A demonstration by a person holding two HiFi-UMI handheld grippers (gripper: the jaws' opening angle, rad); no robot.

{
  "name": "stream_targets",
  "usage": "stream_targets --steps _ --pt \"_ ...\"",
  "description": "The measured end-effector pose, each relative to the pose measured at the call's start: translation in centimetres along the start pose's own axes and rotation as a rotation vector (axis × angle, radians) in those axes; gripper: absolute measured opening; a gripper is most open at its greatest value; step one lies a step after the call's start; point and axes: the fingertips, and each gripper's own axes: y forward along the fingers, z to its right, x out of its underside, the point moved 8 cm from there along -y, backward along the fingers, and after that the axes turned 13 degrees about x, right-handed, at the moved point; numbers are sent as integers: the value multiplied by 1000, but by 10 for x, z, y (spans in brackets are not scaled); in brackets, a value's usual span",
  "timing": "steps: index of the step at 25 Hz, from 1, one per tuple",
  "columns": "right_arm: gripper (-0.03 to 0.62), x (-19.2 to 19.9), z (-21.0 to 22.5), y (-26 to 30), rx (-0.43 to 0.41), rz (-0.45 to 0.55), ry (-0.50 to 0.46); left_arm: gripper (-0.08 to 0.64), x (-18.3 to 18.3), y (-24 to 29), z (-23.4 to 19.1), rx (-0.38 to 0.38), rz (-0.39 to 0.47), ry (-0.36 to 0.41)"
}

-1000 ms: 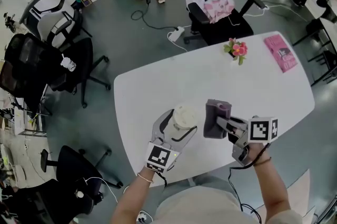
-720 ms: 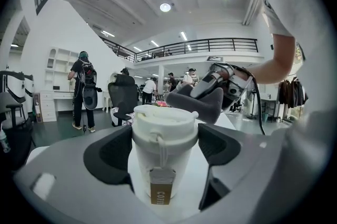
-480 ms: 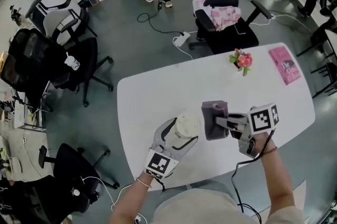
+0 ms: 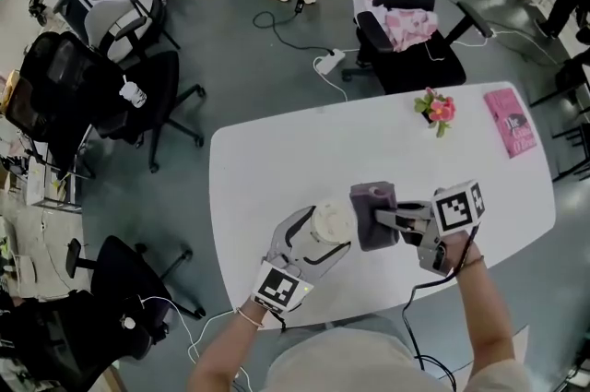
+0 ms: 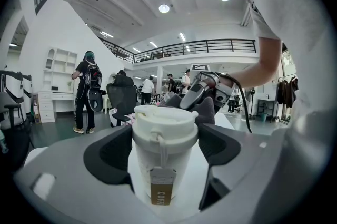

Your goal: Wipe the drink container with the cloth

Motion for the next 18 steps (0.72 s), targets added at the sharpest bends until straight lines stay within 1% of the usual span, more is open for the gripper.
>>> stream_targets --steps 3,9,12,15,18 --pt "72 -2 0 4 -5 -19 -12 393 -1 0 0 0 1 1" --pt "74 -1 4 13 -24 -43 0 393 -1 -1 0 0 1 2" --pt "72 1 6 17 -14 -53 13 393 -1 -2 0 1 1 2" --pt "72 2 9 20 -4 -61 24 393 -2 -3 0 -11 10 -31" --pt "72 3 12 23 -2 -64 30 393 -1 -2 0 -11 8 -32"
